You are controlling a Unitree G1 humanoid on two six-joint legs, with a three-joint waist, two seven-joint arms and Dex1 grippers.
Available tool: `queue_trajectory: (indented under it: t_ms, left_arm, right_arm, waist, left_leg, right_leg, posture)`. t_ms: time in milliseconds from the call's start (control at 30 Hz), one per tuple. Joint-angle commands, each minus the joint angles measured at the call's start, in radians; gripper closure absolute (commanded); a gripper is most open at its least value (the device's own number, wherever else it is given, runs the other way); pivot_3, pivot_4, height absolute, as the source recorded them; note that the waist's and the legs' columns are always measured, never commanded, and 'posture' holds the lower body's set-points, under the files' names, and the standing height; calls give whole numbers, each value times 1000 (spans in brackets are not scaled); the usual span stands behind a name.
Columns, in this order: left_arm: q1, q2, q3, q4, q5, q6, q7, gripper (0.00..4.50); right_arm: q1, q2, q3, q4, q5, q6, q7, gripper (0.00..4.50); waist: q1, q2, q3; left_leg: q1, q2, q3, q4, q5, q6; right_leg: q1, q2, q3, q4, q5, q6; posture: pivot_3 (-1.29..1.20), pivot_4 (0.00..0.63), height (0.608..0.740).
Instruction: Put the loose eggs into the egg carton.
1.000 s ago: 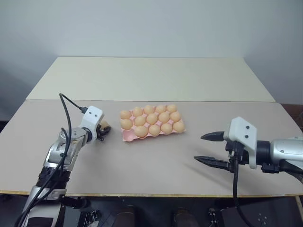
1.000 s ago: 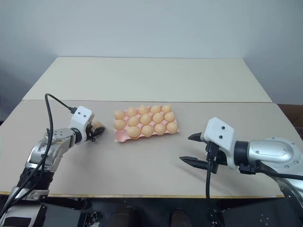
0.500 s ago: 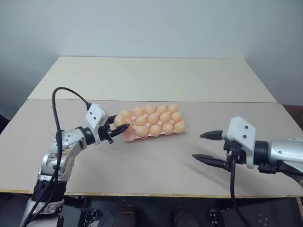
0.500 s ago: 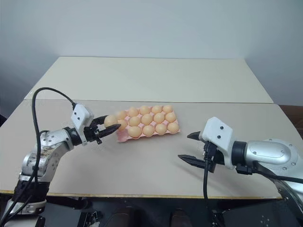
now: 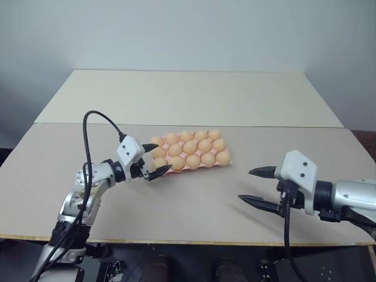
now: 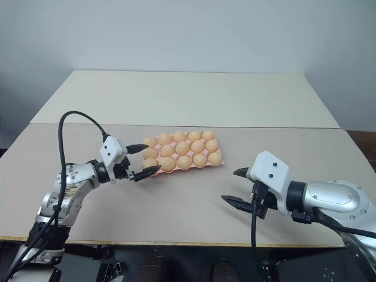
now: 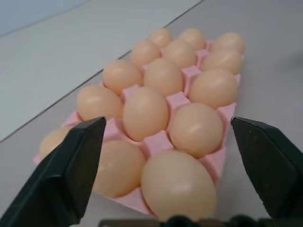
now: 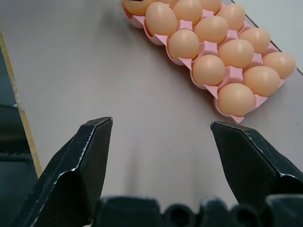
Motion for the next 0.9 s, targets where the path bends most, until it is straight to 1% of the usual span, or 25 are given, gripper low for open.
queue_trajectory:
  t_ms: [33, 167, 267, 400, 433, 533, 633, 733, 900]
  left_arm:
    - [-10, -9, 72, -51, -93, -16, -20, 31]
    - [24, 20, 137, -90, -159, 32, -26, 31]
    - [107, 103, 206, -148, -208, 87, -66, 31]
    - [314, 271, 365, -244, -288, 155, -187, 31]
    - [342, 292, 388, -256, -303, 163, -200, 31]
    - [431, 348, 511, -283, -383, 221, -249, 31]
    - [502, 383, 621, -308, -450, 269, -296, 31]
    - [582, 408, 711, -348, -452, 287, -319, 31]
    - [650, 389, 784, -429, -477, 312, -295, 31]
  right_arm:
    - [1, -5, -44, -23, 22, -2, 6, 607]
    - [4, -8, -48, -18, 19, -5, 15, 607]
    - [7, -15, -50, -12, 16, -8, 33, 607]
    - [6, -48, -62, 21, -1, -25, 87, 607]
    - [8, -53, -67, 28, -3, -30, 99, 607]
    - [8, -77, -96, 58, -2, -48, 153, 607]
    - [22, -95, -132, 83, -5, -67, 207, 607]
    - [46, -108, -160, 122, -22, -90, 257, 607]
    - [46, -131, -172, 194, -46, -112, 313, 607]
  waist:
    - [0, 0, 0]
    - [-6, 0, 0]
    - [-16, 0, 0]
    - [-27, 0, 0]
    - [-25, 0, 0]
    - [-12, 0, 0]
    - [-7, 0, 0]
    - [-7, 0, 0]
    - [-7, 0, 0]
  left_leg:
    - [0, 0, 0, 0, 0, 0]
    - [0, 1, 0, 0, 0, 0]
    - [1, 1, 0, -1, 0, 0]
    - [1, 2, 0, -2, 0, 0]
    - [2, 3, 0, -2, 0, 0]
    - [2, 3, -1, -1, 0, 0]
    - [3, 3, 0, -1, 0, 0]
    - [2, 3, 0, -2, 0, 0]
    - [2, 3, 0, -2, 0, 0]
  right_leg:
    - [0, 0, 0, 0, 0, 0]
    - [0, 1, 0, 0, 0, 0]
    - [0, 1, 0, 0, 0, 0]
    - [0, 1, 1, 0, 0, 0]
    - [0, 1, 1, -1, 0, 0]
    - [1, 0, 0, 0, 0, 0]
    - [2, -1, 0, -1, 0, 0]
    - [1, 0, 0, -2, 0, 0]
    - [2, 0, 0, -2, 0, 0]
  posture:
    - [0, 150, 740]
    - [0, 150, 740]
    - [0, 150, 740]
    - [0, 150, 740]
    - [0, 150, 740]
    - [0, 150, 740]
    - [0, 150, 740]
    - [0, 150, 740]
    - [0, 150, 740]
